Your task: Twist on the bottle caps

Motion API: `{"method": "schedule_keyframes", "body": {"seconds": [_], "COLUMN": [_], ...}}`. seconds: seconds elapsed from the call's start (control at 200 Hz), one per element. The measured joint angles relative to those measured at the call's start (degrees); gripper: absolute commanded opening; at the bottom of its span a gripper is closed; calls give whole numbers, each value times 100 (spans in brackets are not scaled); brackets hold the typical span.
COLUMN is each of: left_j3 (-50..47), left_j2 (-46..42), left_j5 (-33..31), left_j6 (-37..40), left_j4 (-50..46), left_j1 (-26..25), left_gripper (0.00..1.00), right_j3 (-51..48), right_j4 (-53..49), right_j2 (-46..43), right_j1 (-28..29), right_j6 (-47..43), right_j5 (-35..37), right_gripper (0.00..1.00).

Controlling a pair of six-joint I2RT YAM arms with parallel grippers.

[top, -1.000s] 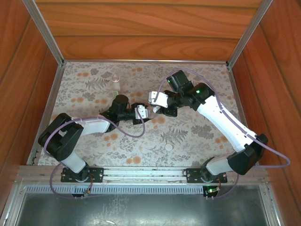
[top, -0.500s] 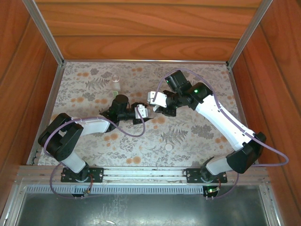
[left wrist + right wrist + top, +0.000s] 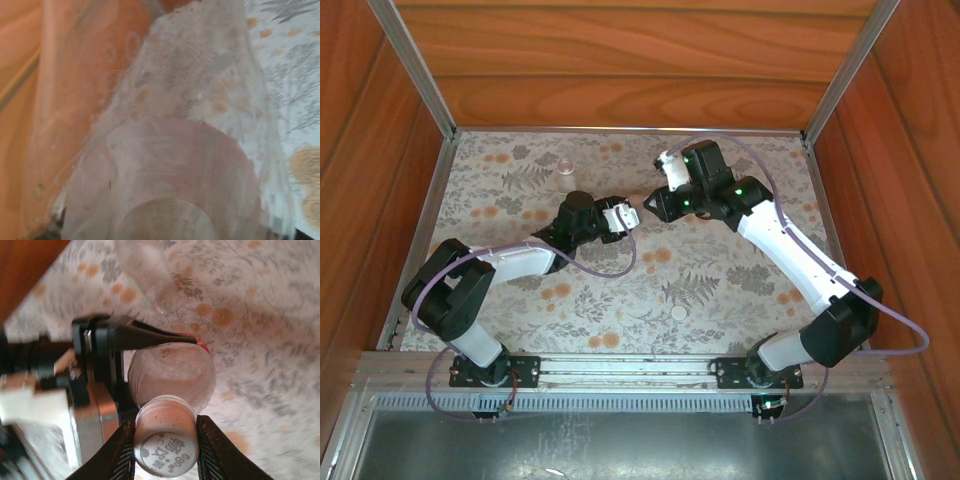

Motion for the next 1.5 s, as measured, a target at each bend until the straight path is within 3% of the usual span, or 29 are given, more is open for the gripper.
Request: {"method": "schedule_keyframes", "body": {"seconds": [0.08, 0.16, 0.23, 0.31, 0.535, 0.65, 0.785, 0.98, 1.499], "left_j3": [-2, -13, -46, -133, -420, -420, -420, -420, -487], "left_j2": [0, 0, -7, -11, -66, -116, -122, -125, -136], "left_j5": [-243, -363, -365, -289, 286, 647, 944, 1145, 1322], "left_j6": [46, 55, 50, 118, 275, 286, 286, 289, 308], "left_j4": [-22, -22, 35, 46, -22, -17, -15, -15, -96], "left_j1": [0, 0, 0, -7, -22, -26, -26, -26, -26], "left_gripper": [55, 56, 56, 56, 56, 56, 56, 56, 56], "right_j3": [-173, -238, -221, -109, 212, 310, 310, 269, 175], "right_j4": [330, 472, 428, 411, -179, -750, -1292, -1484, -1445], "right_j2": [9, 9, 9, -9, -562, -669, -520, -350, -140], "right_j1": [-37, -66, -70, -76, -85, 184, 503, 527, 531], "right_j6": [1152, 1751, 1731, 1123, -2192, -3934, -5202, -5814, -5978], "right_j5": [-48, -76, -57, -98, -498, -498, -385, -295, 42], "right_gripper": [4, 31, 55, 67, 65, 65, 63, 56, 47]}}
